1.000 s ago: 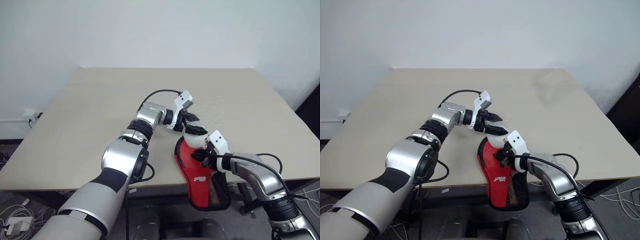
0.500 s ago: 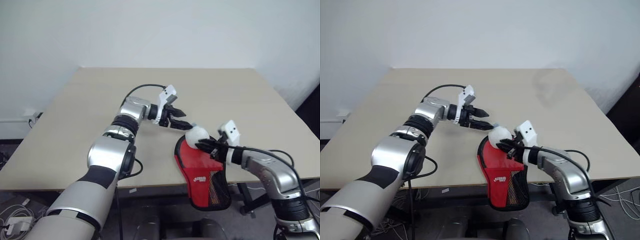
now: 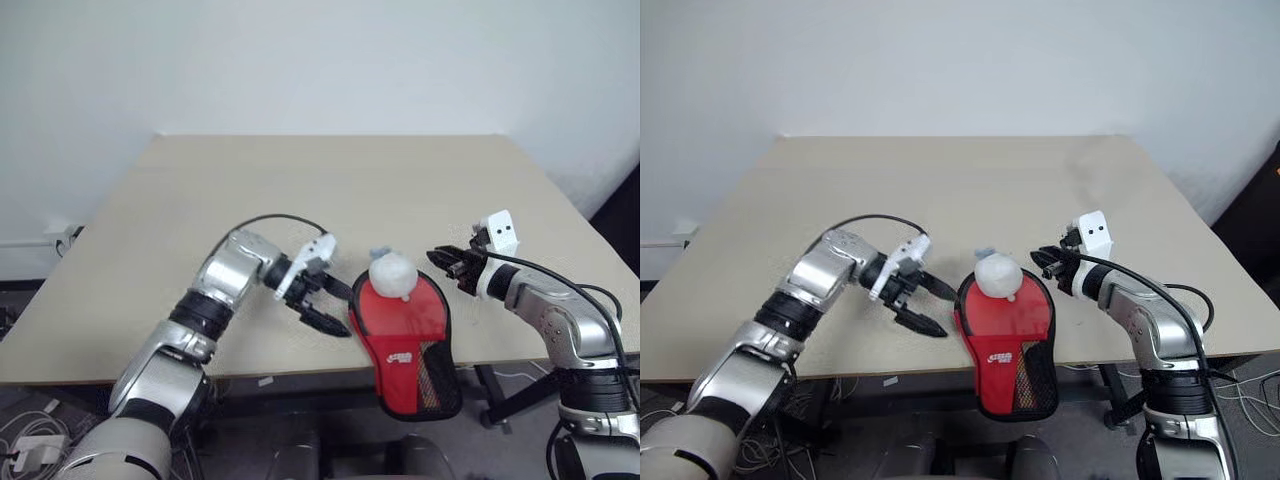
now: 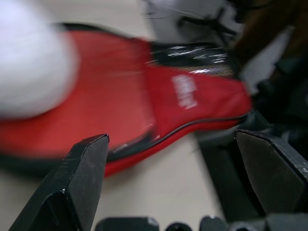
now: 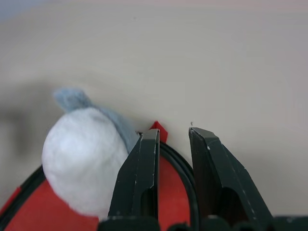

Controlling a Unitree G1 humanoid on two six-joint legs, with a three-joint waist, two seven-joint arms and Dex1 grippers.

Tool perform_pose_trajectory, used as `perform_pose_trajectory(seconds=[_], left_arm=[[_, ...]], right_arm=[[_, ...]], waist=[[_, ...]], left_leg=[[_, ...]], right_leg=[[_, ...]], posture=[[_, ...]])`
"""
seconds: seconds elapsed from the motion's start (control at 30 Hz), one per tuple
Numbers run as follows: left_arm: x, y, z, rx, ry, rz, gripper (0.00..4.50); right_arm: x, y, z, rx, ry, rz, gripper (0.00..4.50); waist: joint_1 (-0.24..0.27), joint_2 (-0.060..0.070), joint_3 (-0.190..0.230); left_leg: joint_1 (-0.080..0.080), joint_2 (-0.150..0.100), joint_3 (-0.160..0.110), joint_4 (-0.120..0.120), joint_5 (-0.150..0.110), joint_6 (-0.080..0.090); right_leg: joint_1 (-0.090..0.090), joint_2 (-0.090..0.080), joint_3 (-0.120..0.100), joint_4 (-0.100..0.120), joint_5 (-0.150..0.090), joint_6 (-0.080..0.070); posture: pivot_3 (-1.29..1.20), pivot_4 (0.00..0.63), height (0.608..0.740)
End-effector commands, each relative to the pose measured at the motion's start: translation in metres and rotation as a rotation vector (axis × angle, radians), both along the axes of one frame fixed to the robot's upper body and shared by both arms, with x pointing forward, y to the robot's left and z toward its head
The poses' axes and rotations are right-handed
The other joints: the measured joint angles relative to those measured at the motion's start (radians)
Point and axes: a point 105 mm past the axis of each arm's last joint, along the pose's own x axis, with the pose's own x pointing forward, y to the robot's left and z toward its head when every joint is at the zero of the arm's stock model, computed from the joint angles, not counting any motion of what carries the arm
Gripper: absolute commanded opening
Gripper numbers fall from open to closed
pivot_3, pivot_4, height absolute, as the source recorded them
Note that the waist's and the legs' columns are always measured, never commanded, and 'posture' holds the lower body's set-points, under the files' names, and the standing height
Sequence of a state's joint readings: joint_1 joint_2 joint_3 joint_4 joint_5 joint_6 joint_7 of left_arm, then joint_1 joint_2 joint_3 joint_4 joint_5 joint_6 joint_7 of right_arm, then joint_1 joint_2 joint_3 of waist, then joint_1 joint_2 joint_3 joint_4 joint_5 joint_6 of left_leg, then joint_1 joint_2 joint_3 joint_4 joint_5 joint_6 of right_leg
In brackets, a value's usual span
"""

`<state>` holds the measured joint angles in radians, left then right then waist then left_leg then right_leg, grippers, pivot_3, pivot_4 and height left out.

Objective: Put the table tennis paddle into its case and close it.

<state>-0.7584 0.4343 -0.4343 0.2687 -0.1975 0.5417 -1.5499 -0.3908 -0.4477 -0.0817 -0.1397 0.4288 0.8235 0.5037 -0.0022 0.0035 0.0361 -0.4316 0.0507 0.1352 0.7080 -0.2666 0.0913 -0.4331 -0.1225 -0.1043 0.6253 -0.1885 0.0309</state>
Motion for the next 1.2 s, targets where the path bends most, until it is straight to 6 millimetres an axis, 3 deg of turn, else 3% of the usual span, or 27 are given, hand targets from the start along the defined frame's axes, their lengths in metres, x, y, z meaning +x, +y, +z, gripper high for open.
perform_pose_trajectory(seconds=[0.03, 0.2, 0.5, 0.6, 0.67, 0.83, 1.03, 1.13, 1.2], left_arm=[[-0.003, -0.032, 0.009, -0.056, -0.038, 0.035, 4.44], [0.007, -0.053, -0.001, -0.015, -0.07, 0.144, 4.44], [0.004, -0.046, -0.041, 0.113, -0.074, 0.254, 4.44], [0.016, -0.043, -0.053, 0.139, -0.134, 0.338, 3.88], [0.019, -0.044, -0.055, 0.134, -0.151, 0.352, 3.25], [0.027, -0.047, -0.058, 0.134, -0.136, 0.422, 3.25], [0.019, -0.039, -0.065, 0.165, -0.12, 0.387, 3.25], [0.018, -0.034, -0.072, 0.192, -0.114, 0.389, 3.21], [0.014, -0.033, -0.074, 0.197, -0.114, 0.373, 3.21]], right_arm=[[0.006, -0.001, 0.02, 0.0, -0.077, -0.015, 1.01], [0.008, -0.003, 0.021, 0.002, -0.073, -0.03, 1.01], [0.011, 0.001, 0.02, 0.01, -0.06, -0.017, 1.01], [0.013, 0.005, 0.02, 0.001, -0.061, -0.006, 1.01], [0.014, 0.006, 0.019, -0.003, -0.058, -0.003, 1.01], [0.015, 0.013, 0.016, 0.016, -0.025, 0.032, 1.01], [0.012, 0.023, 0.015, 0.106, 0.056, 0.103, 1.01], [0.012, 0.025, 0.016, 0.171, 0.096, 0.115, 1.59], [0.012, 0.026, 0.016, 0.188, 0.116, 0.127, 2.3]], waist=[[0.0, 0.0, 0.0], [-0.005, 0.001, 0.0], [-0.018, 0.004, -0.001], [-0.018, 0.004, -0.001], [-0.018, 0.004, -0.001], [-0.018, 0.004, -0.001], [-0.02, 0.004, -0.002], [-0.02, 0.004, -0.002], [-0.02, 0.004, -0.002]], left_leg=[[0.0, 0.0, 0.0, 0.0, 0.0, 0.0], [0.0, -0.003, 0.001, 0.0, 0.002, 0.004], [0.002, -0.002, 0.002, -0.002, 0.002, 0.003], [0.002, -0.001, 0.002, -0.002, 0.001, 0.002], [0.002, -0.001, 0.002, -0.002, 0.001, 0.001], [0.003, -0.001, 0.002, -0.002, 0.001, 0.001], [0.003, -0.001, 0.002, -0.002, 0.001, 0.002], [0.003, -0.001, 0.002, -0.002, 0.001, 0.001], [0.003, -0.001, 0.002, -0.002, 0.001, 0.001]], right_leg=[[0.0, 0.0, 0.0, 0.0, 0.0, 0.0], [0.0, 0.002, 0.001, 0.0, 0.0, 0.001], [-0.001, 0.004, 0.003, 0.0, 0.0, 0.001], [0.0, 0.002, 0.003, 0.0, 0.0, 0.001], [0.0, 0.002, 0.003, -0.001, 0.0, 0.001], [0.0, 0.002, 0.003, 0.0, 0.0, 0.001], [0.0, 0.003, 0.003, 0.0, 0.002, -0.003], [0.001, 0.003, 0.003, 0.0, 0.003, -0.004], [0.001, 0.003, 0.003, 0.0, 0.003, -0.004]], posture=[[0.0, 0.0, 0.724], [0.0, 0.0, 0.724], [0.0, 0.0, 0.724], [0.0, 0.0, 0.724], [0.0, 0.0, 0.724], [0.0, 0.0, 0.724], [0.0, 0.0, 0.724], [0.0, 0.0, 0.724], [0.0, 0.0, 0.724]])
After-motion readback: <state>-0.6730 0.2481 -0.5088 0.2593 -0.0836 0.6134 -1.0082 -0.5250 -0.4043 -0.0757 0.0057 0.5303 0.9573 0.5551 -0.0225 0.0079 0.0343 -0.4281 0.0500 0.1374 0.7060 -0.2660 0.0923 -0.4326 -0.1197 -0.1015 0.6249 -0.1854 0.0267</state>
